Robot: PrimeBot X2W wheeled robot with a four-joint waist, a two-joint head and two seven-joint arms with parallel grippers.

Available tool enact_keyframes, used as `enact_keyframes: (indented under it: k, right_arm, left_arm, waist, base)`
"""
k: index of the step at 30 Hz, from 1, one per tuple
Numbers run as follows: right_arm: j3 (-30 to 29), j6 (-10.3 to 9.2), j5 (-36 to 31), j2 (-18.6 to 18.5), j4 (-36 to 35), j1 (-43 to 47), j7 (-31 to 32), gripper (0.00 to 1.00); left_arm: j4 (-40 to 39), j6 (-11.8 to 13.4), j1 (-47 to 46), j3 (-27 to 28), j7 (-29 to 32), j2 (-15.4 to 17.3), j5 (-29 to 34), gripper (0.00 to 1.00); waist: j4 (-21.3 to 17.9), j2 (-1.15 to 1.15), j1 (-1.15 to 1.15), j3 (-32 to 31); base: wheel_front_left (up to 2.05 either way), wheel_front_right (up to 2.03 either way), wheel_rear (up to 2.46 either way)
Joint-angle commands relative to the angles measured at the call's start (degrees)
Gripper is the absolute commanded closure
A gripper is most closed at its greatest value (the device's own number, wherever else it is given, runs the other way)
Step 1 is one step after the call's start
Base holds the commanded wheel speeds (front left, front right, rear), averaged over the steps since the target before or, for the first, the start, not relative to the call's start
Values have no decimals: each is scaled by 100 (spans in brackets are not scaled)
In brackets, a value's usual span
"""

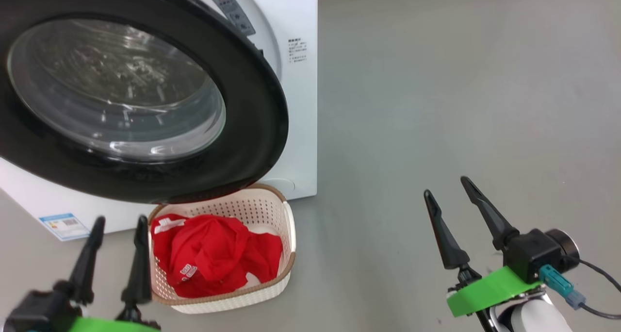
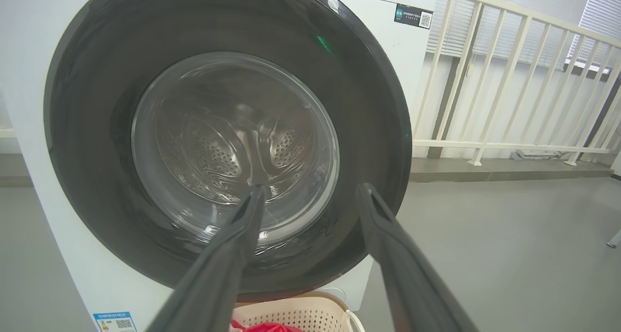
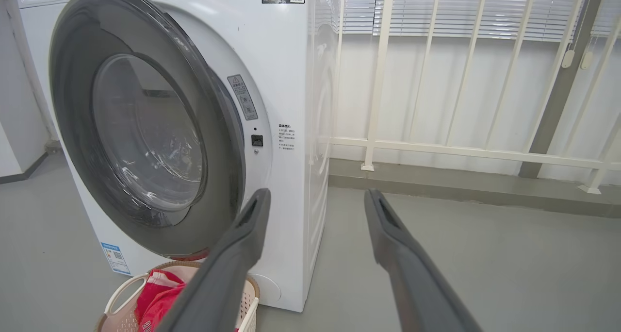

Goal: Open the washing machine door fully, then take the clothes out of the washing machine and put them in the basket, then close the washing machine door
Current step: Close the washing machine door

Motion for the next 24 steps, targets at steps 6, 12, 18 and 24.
enact_keyframes:
  k: [6,12,18,24]
  right_arm:
    - [1,36,35,11,-177,151,-36,0]
    - [29,36,34,11,-152,199,-36,0]
    - [62,36,16,11,-149,216,-36,0]
    - [61,36,-12,11,-134,211,-36,0]
  left_arm:
    - [-16,-34,266,386,-68,-139,649,0]
    - [133,-183,442,646,-68,-427,818,0]
    - [163,-239,473,776,-68,-554,1143,0]
    - [168,-300,469,875,-68,-652,1304,0]
  waist:
    - [23,0,0,-164]
    - [38,0,0,-232]
    - [40,0,0,-246]
    - [33,0,0,-246]
  base:
    - [0,0,0]
    - [0,0,0]
    - [0,0,0]
    - [0,0,0]
